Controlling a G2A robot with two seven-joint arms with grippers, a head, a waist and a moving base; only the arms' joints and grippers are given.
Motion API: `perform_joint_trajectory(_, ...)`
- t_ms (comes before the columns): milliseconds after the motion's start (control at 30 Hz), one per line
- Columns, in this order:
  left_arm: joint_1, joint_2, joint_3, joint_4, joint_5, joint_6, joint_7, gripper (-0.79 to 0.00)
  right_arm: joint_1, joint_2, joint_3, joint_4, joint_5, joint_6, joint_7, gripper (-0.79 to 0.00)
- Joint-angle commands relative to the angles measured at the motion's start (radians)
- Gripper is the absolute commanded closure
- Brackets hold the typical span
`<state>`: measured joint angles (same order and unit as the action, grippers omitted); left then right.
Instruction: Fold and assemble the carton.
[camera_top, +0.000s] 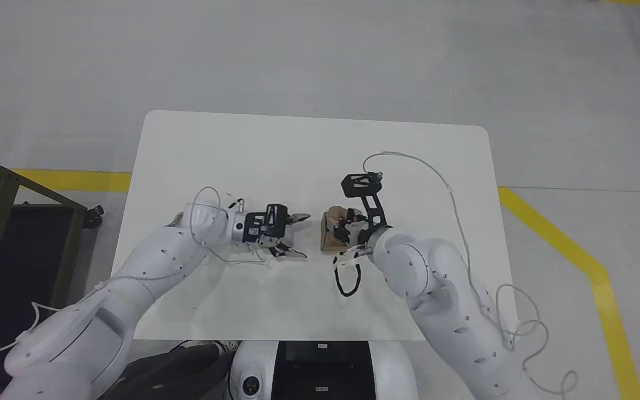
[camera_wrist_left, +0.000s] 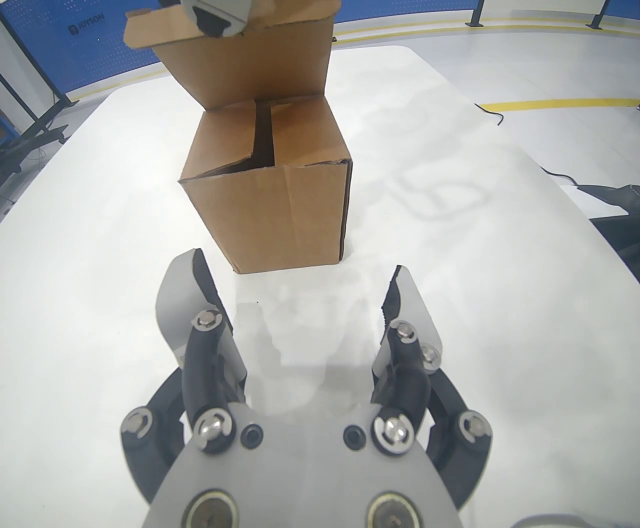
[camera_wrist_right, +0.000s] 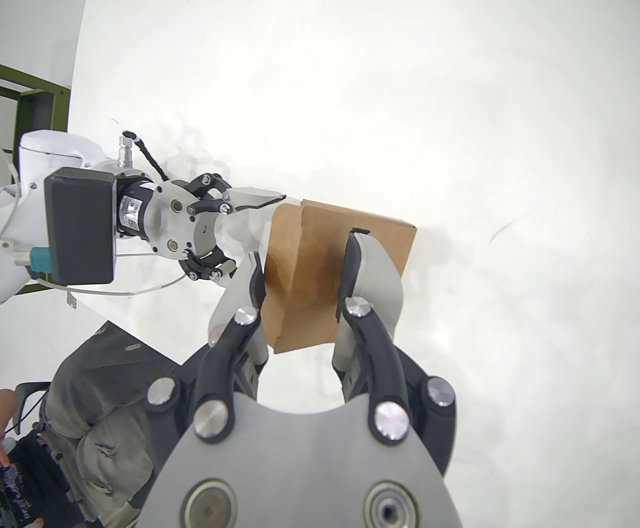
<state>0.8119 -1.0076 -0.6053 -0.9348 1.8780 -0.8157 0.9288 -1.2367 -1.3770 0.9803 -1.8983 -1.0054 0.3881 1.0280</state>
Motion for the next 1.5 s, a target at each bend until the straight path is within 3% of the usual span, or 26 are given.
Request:
perform_joint_trajectory(0, 0.0, 0.001, -0.001, 0.001, -0.001, 0.0, 0.001, -0.628, 0.007, -0.001, -0.011, 0.01, -0.011, 0.0, 0.004, -0.292)
perform_joint_trajectory(467, -0.002, 0.005, -0.003, -0.011, 0.0, -0.003, 0.039, -0.65, 0.033, -0.012, -0.073, 0.05, -0.125, 0.042, 0.013, -0.274)
perform_joint_trajectory(667, -0.038, -0.016, 0.018, -0.038, -0.016, -0.034, 0.021, -0.539, -0.006, -0.011, -0.053, -0.016, -0.118, 0.044, -0.012, -0.388)
perform_joint_trajectory(767, -0.053, -0.034, 0.03, -0.025, -0.038, -0.032, -0.015, -0.511, -0.037, -0.006, -0.02, -0.044, -0.104, 0.04, -0.025, -0.391)
perform_joint_trajectory(867, -0.064, -0.053, 0.036, 0.012, -0.076, -0.019, -0.041, -0.545, -0.064, -0.001, 0.014, -0.061, -0.085, 0.026, -0.034, -0.388)
perform_joint_trajectory(967, -0.068, -0.068, 0.042, 0.049, -0.105, -0.004, -0.041, -0.671, -0.084, 0.003, 0.039, -0.075, -0.07, 0.009, -0.04, -0.385)
perform_joint_trajectory(1067, -0.072, -0.078, 0.051, 0.084, -0.116, -0.007, -0.016, -0.662, -0.098, 0.005, 0.058, -0.087, -0.056, -0.004, -0.048, -0.385)
perform_joint_trajectory(1200, -0.086, -0.093, 0.084, 0.105, -0.075, -0.021, 0.004, -0.745, -0.112, 0.008, 0.081, -0.095, -0.035, -0.016, -0.057, -0.385)
perform_joint_trajectory(1467, -0.107, -0.132, 0.13, 0.149, -0.064, -0.025, 0.023, -0.708, -0.129, 0.011, 0.104, -0.103, -0.014, -0.026, -0.07, -0.379)
